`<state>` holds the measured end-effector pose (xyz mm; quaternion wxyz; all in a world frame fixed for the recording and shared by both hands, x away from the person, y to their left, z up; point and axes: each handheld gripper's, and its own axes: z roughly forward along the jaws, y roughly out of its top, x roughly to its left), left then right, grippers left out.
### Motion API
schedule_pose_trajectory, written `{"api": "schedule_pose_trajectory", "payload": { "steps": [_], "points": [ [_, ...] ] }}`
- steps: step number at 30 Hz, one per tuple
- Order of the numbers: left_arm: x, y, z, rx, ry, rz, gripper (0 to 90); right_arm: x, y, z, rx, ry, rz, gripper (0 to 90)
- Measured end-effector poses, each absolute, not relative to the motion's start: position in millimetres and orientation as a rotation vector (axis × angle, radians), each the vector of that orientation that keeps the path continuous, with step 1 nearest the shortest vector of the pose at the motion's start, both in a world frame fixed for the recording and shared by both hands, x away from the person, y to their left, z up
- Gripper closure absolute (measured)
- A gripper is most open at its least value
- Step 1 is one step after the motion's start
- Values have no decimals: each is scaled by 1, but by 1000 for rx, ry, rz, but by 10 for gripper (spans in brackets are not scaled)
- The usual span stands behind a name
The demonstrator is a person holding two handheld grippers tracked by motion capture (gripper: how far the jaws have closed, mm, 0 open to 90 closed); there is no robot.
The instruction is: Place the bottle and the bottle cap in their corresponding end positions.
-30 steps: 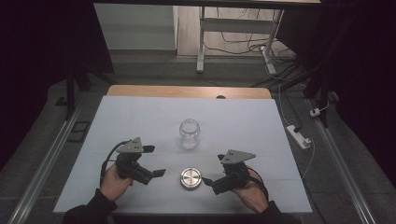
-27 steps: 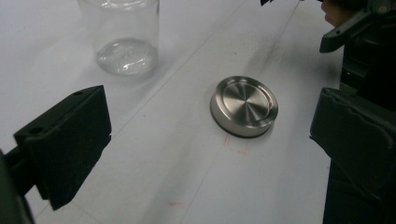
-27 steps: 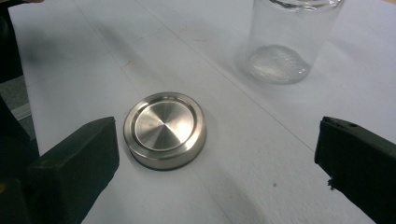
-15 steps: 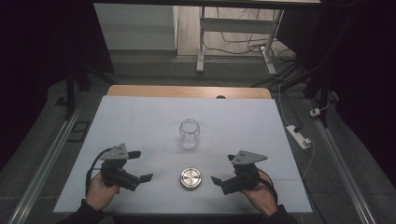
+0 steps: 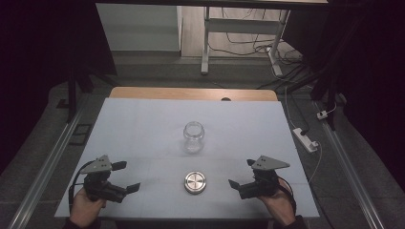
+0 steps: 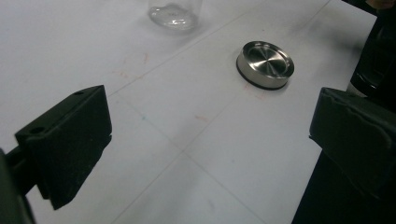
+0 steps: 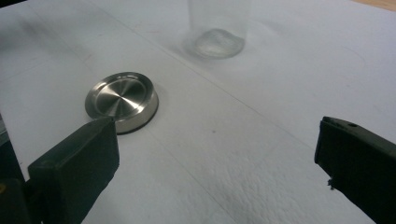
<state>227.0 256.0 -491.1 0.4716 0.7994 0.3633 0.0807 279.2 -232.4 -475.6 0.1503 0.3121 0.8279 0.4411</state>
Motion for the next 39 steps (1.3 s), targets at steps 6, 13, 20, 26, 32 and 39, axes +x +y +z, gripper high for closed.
{"api": "schedule_pose_trajectory", "payload": {
  "steps": [6, 13, 20, 26, 32, 39],
  "points": [
    [216, 271, -494, 1934, 940, 216, 1, 276, -247, -476, 943, 2343, 1261, 0],
    [204, 285, -498, 1911, 995, 233, 2, 270, -266, -477, 1001, 2304, 1252, 0],
    [195, 296, -504, 1899, 1042, 259, 3, 263, -283, -479, 1059, 2265, 1240, 0],
    [189, 302, -510, 1895, 1078, 260, 2, 259, -295, -483, 1111, 2245, 1213, 0],
    [185, 306, -514, 1893, 1106, 252, 2, 255, -302, -488, 1140, 2240, 1168, 0],
    [179, 305, -520, 1952, 1164, 270, 1, 250, -307, -493, 1183, 2242, 1123, 0]
  ]
}}
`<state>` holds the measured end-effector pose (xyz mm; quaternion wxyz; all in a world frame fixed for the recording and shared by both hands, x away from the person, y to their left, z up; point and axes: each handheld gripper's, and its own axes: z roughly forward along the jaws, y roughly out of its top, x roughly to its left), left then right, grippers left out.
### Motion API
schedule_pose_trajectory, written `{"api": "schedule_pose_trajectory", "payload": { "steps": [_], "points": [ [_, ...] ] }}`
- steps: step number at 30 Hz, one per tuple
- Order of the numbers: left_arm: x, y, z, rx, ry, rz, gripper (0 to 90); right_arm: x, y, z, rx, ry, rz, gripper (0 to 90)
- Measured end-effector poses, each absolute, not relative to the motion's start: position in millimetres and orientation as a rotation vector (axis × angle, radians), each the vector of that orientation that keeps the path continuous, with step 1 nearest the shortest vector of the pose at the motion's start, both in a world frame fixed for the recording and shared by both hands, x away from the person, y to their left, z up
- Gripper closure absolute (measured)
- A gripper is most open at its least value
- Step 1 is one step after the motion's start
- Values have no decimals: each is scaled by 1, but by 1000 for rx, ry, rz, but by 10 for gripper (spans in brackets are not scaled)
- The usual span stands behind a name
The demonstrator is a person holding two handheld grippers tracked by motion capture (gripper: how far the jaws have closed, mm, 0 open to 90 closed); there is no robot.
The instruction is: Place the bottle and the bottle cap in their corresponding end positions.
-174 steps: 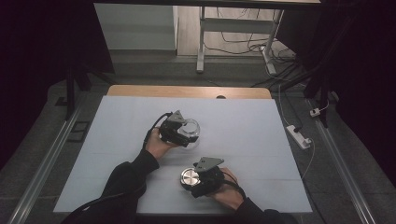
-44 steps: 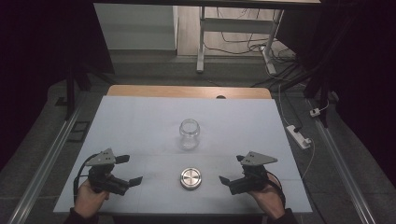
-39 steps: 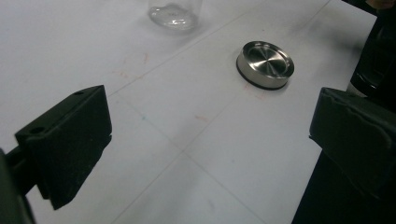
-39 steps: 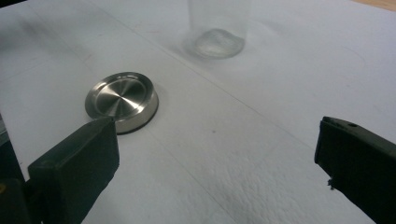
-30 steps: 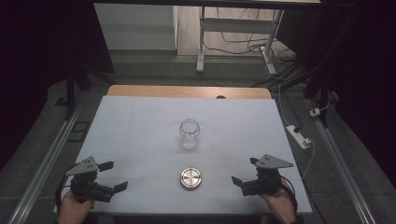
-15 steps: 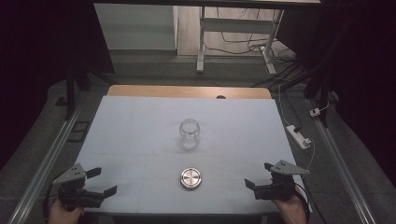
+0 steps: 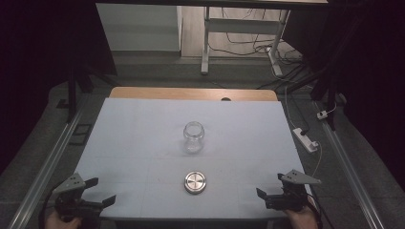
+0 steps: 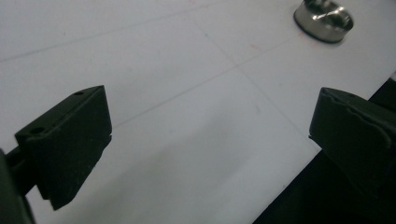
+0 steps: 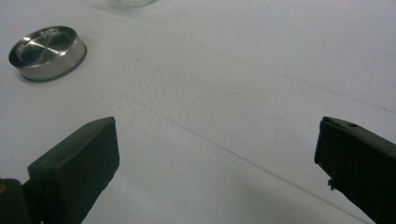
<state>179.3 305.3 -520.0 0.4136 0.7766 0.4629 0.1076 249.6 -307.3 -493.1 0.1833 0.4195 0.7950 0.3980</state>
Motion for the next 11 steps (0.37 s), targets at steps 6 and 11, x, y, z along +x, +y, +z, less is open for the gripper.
{"api": "schedule_pose_trajectory", "payload": {
  "steps": [6, 11],
  "points": [
    [178, 303, -524, 1997, 1205, 282, 1, 247, -309, -496, 1211, 2255, 1078, 0],
    [180, 303, -524, 2003, 1215, 267, 2, 247, -308, -497, 1218, 2261, 1054, 0]
  ]
}}
